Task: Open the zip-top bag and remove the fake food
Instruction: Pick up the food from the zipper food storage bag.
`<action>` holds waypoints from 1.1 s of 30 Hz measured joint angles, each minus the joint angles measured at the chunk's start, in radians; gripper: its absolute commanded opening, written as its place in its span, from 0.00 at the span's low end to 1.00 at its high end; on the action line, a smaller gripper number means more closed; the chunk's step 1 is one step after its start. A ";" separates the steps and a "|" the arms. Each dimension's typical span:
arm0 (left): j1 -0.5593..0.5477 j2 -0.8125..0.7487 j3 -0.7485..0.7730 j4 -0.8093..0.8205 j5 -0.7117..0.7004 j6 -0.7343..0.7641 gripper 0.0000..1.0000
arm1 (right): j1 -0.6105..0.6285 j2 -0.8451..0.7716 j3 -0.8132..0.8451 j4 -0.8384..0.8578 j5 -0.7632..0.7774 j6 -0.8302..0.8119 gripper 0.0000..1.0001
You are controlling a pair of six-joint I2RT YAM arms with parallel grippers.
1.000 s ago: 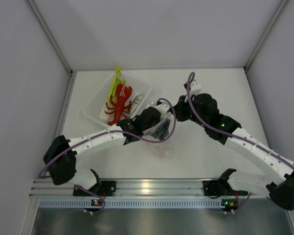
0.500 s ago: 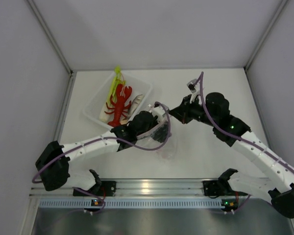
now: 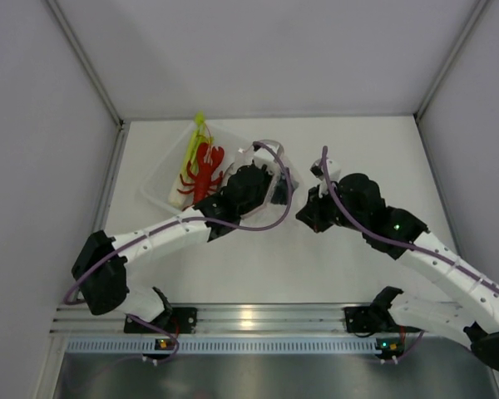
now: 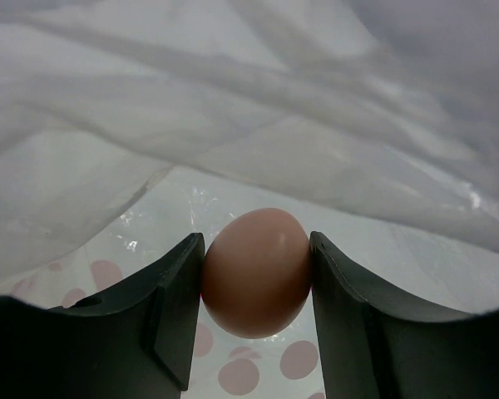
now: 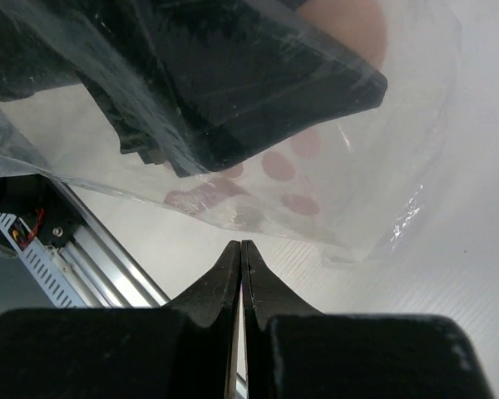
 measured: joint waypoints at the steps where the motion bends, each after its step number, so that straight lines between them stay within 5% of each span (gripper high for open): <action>1: -0.002 0.006 0.005 0.003 -0.003 0.000 0.00 | 0.006 -0.004 -0.002 -0.005 0.011 0.001 0.00; 10: -0.026 0.029 0.011 0.002 -0.089 -0.024 0.00 | 0.034 -0.147 -0.127 0.110 0.072 0.151 0.01; 15: -0.047 0.029 0.011 0.003 -0.160 -0.065 0.00 | 0.060 -0.255 -0.211 0.213 0.091 0.303 0.20; 24: -0.090 0.032 -0.006 0.009 -0.332 -0.141 0.00 | 0.079 -0.213 -0.201 0.313 0.132 0.462 0.45; 33: -0.132 0.049 -0.010 0.012 -0.528 -0.213 0.00 | 0.182 -0.203 -0.195 0.332 0.196 0.521 0.45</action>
